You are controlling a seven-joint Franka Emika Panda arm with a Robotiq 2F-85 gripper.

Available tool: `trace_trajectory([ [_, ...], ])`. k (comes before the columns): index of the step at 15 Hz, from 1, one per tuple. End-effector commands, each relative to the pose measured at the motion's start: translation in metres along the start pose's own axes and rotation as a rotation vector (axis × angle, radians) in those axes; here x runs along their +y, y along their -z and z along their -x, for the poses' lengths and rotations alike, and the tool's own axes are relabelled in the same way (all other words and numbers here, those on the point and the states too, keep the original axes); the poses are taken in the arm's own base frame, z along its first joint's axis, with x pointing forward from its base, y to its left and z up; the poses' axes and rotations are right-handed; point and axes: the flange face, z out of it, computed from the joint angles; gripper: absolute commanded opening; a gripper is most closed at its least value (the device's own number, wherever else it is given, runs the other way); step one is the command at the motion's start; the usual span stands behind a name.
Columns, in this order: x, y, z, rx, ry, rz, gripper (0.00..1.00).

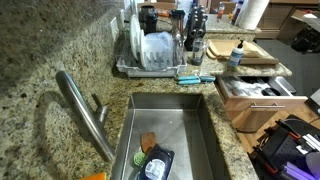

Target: Put the paper roll in the open drawer

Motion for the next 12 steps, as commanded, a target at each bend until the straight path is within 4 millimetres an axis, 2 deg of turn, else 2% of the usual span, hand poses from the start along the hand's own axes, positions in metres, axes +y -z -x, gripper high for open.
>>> trace_trajectory([
  [1, -0.008, -0.019, -0.008, 0.014, -0.035, 0.058, 1.0],
  [4, -0.024, -0.043, -0.002, -0.049, -0.008, 0.093, 1.0],
  [9, -0.062, -0.05, 0.008, 0.055, -0.02, 0.034, 1.0],
  [10, -0.048, -0.049, 0.008, 0.016, -0.001, 0.058, 1.0],
  [12, -0.059, -0.049, 0.012, 0.032, -0.013, 0.044, 1.0],
])
